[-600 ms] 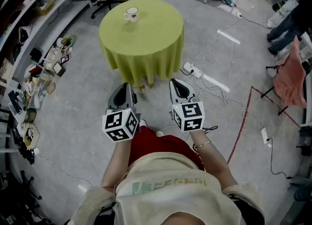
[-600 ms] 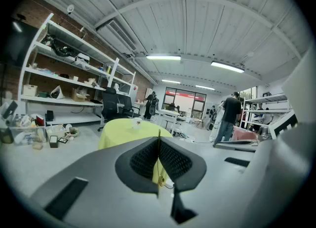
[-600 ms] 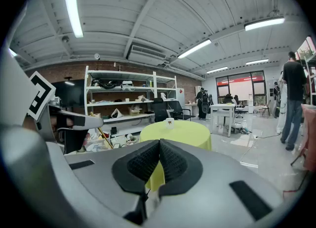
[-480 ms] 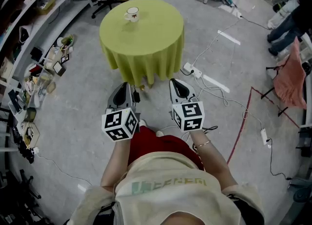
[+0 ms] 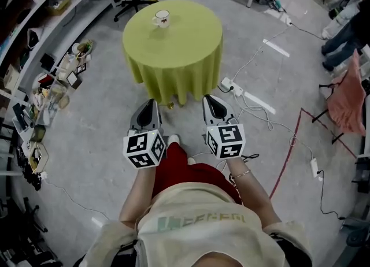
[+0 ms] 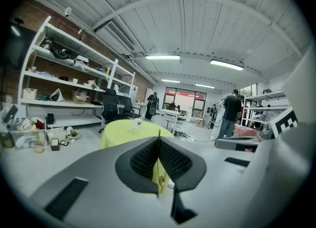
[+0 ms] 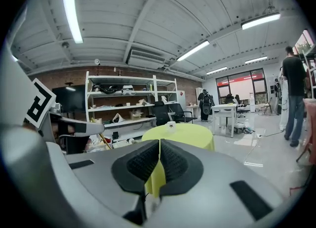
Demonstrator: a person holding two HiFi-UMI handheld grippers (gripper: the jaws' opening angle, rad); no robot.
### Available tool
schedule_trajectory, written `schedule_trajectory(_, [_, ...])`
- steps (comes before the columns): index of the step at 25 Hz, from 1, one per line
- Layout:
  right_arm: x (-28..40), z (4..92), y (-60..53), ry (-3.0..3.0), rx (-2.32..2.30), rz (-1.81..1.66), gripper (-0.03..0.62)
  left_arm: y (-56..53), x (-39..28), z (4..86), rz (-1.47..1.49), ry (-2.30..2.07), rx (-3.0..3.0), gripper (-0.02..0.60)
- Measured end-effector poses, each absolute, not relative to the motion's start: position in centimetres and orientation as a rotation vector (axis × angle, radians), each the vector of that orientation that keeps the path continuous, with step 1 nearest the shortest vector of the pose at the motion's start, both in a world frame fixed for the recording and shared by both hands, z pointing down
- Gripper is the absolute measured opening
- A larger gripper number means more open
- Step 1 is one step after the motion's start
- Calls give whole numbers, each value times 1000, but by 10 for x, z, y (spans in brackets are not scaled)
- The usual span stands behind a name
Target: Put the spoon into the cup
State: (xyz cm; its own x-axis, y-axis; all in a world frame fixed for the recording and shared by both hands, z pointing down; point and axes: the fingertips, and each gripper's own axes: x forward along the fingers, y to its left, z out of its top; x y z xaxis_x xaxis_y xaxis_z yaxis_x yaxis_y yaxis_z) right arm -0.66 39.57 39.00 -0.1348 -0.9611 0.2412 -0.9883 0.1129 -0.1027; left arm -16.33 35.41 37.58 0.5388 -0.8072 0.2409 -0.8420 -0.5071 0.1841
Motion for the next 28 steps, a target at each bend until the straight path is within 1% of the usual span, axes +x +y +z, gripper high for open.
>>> schedule_trajectory(8, [-10, 382, 376, -2272, 1982, 356, 37, 329, -171, 369, 143, -1396, 2502, 25])
schedule_trajectory(14, [-19, 380, 344, -2271, 1965, 344, 37, 290, -175, 367, 101, -1367, 2482, 25])
schedule_trajectory(28, [-6, 405, 218, -2242, 1923, 421, 37, 159, -149, 385, 127, -1331, 2471, 25])
